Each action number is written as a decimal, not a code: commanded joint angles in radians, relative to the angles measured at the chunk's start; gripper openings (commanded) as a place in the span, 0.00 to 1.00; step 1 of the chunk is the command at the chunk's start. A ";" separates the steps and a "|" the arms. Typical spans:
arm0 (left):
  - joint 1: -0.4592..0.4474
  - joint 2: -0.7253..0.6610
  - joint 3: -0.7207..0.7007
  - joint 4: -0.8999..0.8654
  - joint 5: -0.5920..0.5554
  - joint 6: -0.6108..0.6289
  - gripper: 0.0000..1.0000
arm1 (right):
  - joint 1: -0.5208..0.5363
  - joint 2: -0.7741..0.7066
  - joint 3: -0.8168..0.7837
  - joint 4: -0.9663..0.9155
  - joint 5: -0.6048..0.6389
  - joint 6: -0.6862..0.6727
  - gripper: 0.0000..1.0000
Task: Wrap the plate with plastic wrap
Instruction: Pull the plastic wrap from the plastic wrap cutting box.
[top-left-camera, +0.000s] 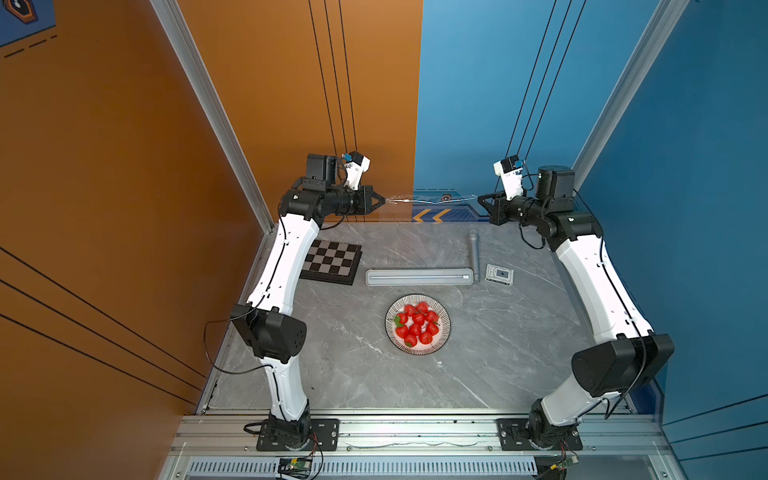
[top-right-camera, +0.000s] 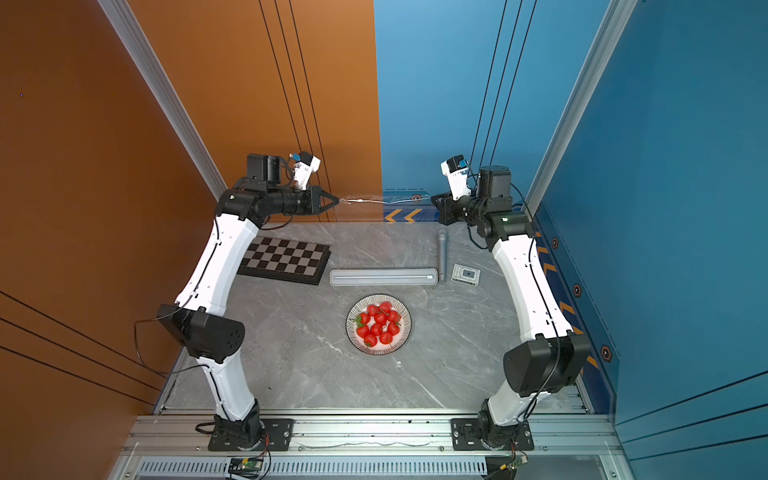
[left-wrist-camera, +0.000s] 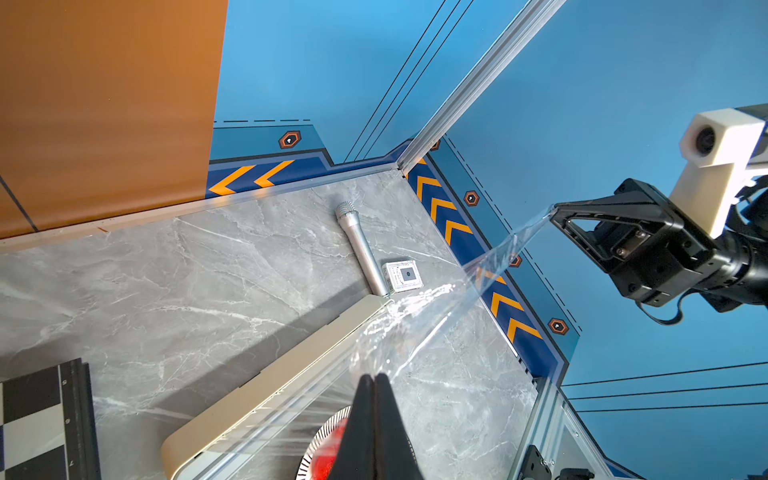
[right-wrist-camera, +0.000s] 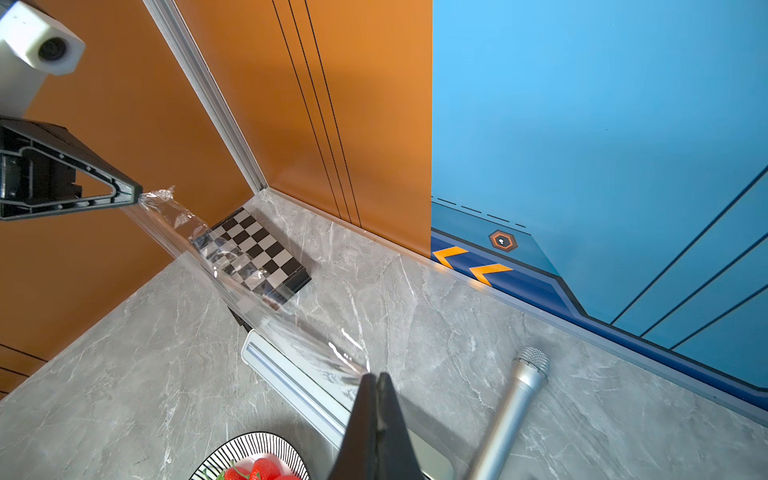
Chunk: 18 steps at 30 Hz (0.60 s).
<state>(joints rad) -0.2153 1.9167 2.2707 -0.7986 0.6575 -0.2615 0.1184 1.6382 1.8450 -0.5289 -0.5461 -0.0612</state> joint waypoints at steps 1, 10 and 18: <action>0.011 -0.047 0.047 0.024 0.005 -0.010 0.00 | 0.003 -0.036 0.030 0.046 0.003 0.018 0.00; -0.008 -0.137 -0.107 0.023 -0.015 0.033 0.00 | 0.011 -0.117 -0.097 0.046 0.006 0.014 0.00; -0.043 -0.299 -0.336 0.024 -0.054 0.078 0.00 | 0.033 -0.269 -0.292 0.046 0.012 0.016 0.00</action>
<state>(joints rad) -0.2459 1.6768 1.9808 -0.7921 0.6266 -0.2207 0.1394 1.4212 1.6062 -0.4953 -0.5453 -0.0582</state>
